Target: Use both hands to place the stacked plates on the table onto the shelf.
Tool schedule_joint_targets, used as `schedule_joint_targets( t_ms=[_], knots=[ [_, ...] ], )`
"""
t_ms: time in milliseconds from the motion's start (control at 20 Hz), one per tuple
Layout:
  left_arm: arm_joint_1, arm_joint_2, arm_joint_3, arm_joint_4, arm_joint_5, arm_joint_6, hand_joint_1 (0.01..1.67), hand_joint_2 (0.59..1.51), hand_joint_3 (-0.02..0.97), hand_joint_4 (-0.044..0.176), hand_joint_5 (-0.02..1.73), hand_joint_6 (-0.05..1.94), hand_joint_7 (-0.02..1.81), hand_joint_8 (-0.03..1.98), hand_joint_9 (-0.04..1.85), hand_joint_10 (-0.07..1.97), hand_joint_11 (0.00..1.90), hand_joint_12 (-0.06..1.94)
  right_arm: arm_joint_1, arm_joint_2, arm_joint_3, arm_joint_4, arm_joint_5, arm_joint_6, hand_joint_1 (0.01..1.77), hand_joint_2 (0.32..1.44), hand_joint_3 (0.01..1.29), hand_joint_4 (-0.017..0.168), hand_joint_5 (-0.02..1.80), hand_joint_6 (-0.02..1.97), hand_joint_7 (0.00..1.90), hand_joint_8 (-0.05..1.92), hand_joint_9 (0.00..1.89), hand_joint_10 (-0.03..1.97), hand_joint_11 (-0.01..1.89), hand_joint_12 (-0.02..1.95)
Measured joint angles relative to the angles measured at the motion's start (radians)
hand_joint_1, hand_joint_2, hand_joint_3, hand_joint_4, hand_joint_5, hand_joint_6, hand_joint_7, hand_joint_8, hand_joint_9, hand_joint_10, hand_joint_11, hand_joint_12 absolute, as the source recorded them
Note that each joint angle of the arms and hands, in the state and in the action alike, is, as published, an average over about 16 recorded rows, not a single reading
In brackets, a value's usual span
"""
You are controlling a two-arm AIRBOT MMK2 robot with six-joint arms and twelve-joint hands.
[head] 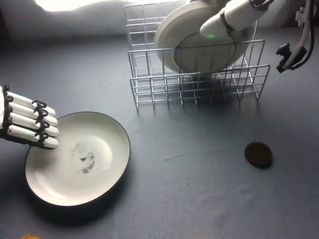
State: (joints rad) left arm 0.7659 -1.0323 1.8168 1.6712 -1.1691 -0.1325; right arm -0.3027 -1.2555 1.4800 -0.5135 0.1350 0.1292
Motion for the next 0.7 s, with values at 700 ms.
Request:
schedule_joint_targets(
  t_ms=[700],
  knots=[
    [0.031, -0.006, 0.012, -0.018, -0.001, 0.003, 0.02, 1.155, 0.004, 0.002, 0.02, 0.02, 0.01, 0.00, -0.02, -0.02, 0.01, -0.01, 0.050, 0.053, -0.066, -0.056, 0.187, -0.151, 0.97, 1.06, 0.01, -0.003, 0.48, 0.06, 0.54, 0.02, 0.54, 0.02, 0.22, 0.98]
  ],
)
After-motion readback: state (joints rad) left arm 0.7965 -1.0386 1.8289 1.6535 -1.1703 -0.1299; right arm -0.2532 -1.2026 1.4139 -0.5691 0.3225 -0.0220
